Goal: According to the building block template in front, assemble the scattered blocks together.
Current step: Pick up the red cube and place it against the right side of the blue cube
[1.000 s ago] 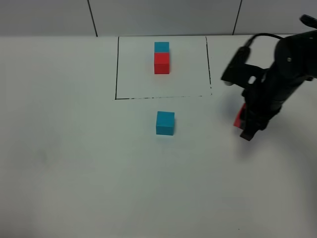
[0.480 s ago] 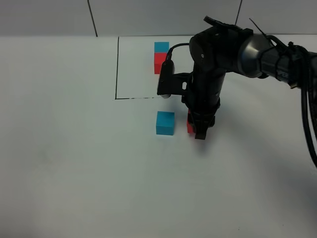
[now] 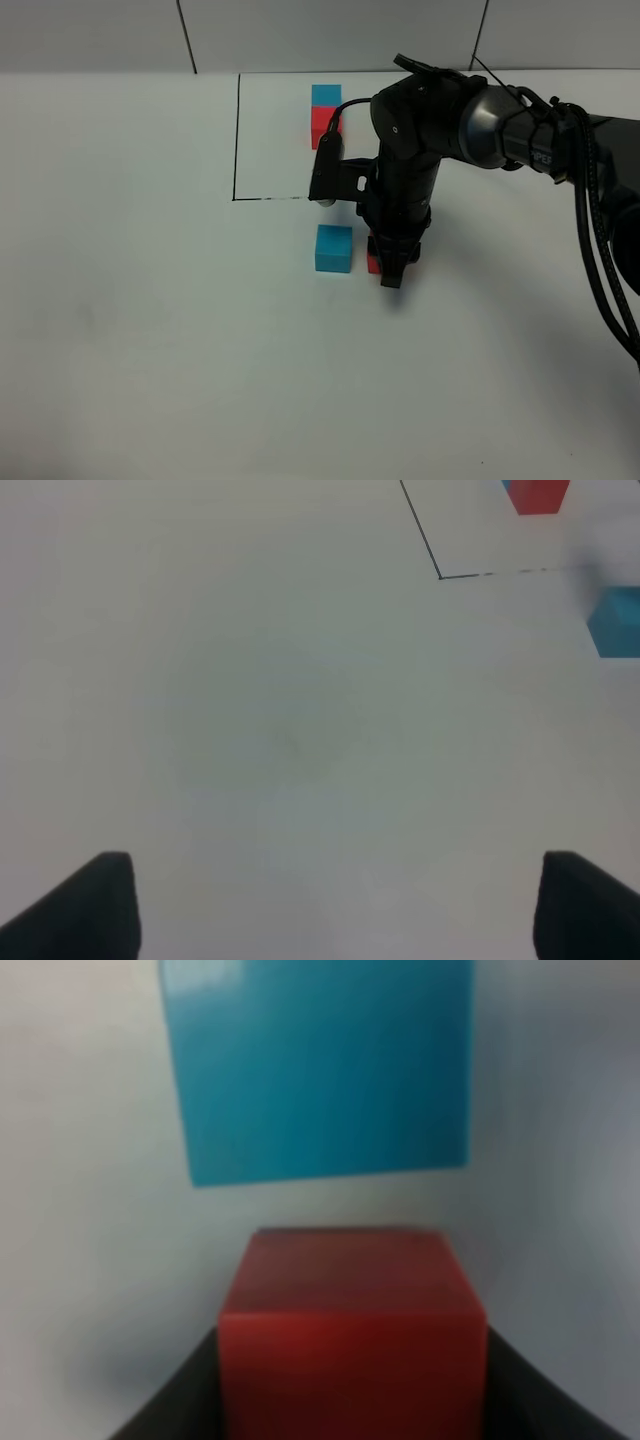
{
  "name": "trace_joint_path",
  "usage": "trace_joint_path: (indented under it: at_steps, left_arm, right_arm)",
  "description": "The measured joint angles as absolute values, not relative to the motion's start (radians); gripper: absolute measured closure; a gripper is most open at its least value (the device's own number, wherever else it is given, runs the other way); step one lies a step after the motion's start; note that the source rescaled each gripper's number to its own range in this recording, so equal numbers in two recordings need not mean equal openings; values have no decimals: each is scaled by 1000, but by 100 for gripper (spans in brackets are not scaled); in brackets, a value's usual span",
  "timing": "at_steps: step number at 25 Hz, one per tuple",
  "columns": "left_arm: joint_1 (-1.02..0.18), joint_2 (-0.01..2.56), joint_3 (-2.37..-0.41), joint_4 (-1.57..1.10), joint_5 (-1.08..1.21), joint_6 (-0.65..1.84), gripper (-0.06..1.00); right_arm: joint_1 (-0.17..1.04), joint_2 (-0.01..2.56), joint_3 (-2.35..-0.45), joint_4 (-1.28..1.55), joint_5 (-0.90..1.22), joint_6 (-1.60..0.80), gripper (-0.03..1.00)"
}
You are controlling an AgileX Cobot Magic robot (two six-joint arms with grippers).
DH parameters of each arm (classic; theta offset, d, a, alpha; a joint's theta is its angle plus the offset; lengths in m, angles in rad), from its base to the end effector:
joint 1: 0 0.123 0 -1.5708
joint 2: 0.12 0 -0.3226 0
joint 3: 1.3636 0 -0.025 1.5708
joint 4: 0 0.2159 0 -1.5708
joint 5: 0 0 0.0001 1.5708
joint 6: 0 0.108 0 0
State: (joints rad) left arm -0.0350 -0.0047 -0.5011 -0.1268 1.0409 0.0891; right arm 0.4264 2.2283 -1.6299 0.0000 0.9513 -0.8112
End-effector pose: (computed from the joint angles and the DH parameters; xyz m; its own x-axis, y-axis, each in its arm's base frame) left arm -0.0589 -0.0097 0.2553 -0.4262 0.0395 -0.9038 0.1438 0.9893 -0.0246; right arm 0.3992 0.1813 0.1617 -0.3234 -0.9433 -0.0744 -0.9411 0.3288 -0.0784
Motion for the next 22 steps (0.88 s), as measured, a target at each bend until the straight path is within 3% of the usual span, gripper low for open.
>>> trace_joint_path:
  at_steps: [22]
  left_arm:
    - [-35, -5, -501, -127, 1042, 89, 8]
  right_arm:
    - [451, 2240, -1637, 0, 917, -832, 95]
